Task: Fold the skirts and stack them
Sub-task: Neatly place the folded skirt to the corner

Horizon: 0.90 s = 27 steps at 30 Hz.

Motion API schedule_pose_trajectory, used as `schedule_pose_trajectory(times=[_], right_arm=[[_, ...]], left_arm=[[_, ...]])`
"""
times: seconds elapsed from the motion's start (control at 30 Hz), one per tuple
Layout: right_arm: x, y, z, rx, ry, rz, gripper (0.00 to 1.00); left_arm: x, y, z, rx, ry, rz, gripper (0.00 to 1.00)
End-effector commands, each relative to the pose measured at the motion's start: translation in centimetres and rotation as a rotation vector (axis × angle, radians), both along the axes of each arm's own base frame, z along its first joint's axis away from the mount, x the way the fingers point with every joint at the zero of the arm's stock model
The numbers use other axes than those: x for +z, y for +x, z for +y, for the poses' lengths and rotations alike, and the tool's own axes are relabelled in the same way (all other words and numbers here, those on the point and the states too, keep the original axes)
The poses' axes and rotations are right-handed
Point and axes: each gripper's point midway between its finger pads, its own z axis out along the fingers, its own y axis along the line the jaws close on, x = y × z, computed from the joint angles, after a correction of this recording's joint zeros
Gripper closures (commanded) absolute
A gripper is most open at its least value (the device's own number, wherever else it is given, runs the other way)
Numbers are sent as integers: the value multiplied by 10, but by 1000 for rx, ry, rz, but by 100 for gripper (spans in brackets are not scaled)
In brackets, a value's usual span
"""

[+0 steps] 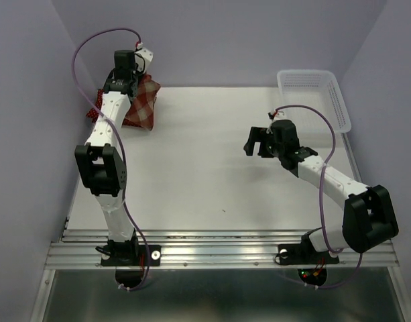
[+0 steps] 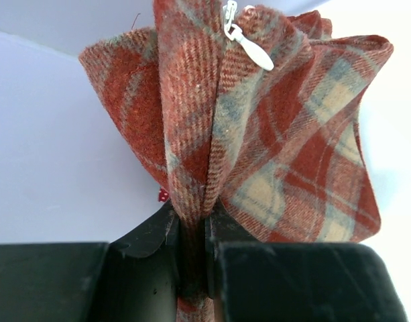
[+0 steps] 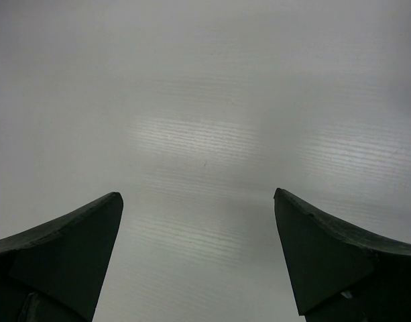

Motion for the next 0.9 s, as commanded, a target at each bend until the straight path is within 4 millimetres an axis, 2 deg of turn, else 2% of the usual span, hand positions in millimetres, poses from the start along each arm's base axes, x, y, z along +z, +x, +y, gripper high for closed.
schedule_pose_trajectory(times=[0.0,0.1,0.2,0.23,0.3,0.43,0.67,0.8,0.87], right_arm=[[27,12,2,-9,6,-68,0],[26,15,4,-7,5,-63,0],[27,18,5,-9,2,-55,0],[23,20,5,-11,0,-44,0],[22,21,7,-11,-1,-35,0],[15,25,9,-16,-7,2,0],[16,38,13,-21,-24,40,0],[8,45,19,-10,-28,80,0],[4,49,21,-6,-30,90,0]], left_arm=[[92,1,27,18,34,-220,100],[98,9,34,5,42,-244,100],[92,20,31,-30,41,-247,100],[88,22,46,-13,44,-243,100],[70,32,46,-31,51,-210,100],[32,52,60,-14,43,-174,100],[-17,82,86,16,11,-147,100],[-17,98,108,122,21,-223,100],[-12,108,114,178,-6,-295,72]])
